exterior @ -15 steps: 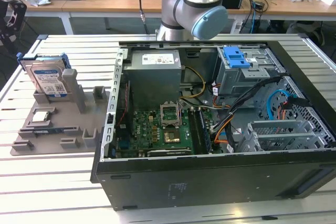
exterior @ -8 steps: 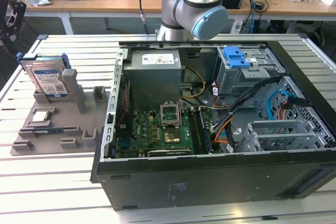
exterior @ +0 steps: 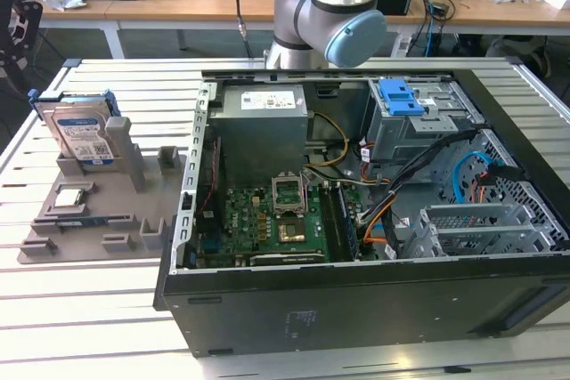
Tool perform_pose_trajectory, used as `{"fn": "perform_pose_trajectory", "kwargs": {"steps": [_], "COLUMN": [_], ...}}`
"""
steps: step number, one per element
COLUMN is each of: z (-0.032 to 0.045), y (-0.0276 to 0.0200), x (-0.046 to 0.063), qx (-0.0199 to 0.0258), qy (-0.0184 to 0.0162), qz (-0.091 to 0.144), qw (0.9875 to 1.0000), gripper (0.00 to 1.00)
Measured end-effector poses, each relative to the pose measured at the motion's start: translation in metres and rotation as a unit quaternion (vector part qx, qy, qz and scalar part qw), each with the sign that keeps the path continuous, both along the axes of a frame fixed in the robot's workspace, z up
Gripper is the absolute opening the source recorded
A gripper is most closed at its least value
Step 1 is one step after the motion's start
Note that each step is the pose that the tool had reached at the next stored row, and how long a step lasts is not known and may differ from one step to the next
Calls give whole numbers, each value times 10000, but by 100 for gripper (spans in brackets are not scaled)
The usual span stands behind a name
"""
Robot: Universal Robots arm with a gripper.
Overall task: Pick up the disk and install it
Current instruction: 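Pick up the disk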
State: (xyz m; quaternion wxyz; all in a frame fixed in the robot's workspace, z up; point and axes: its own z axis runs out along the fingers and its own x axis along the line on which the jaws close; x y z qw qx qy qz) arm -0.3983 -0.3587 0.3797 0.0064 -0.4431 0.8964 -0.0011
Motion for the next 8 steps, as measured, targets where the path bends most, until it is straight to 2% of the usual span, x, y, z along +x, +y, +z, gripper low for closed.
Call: {"fn": "perform_pose_trajectory", "kwargs": {"steps": [5, 8], "z": [0, 0], "y": [0, 0], "x": [0, 0], "qx": [0, 0], "qy": [0, 0], "qz": [252, 451], "qw": [9997, 9990], "gripper": [11, 11]}}
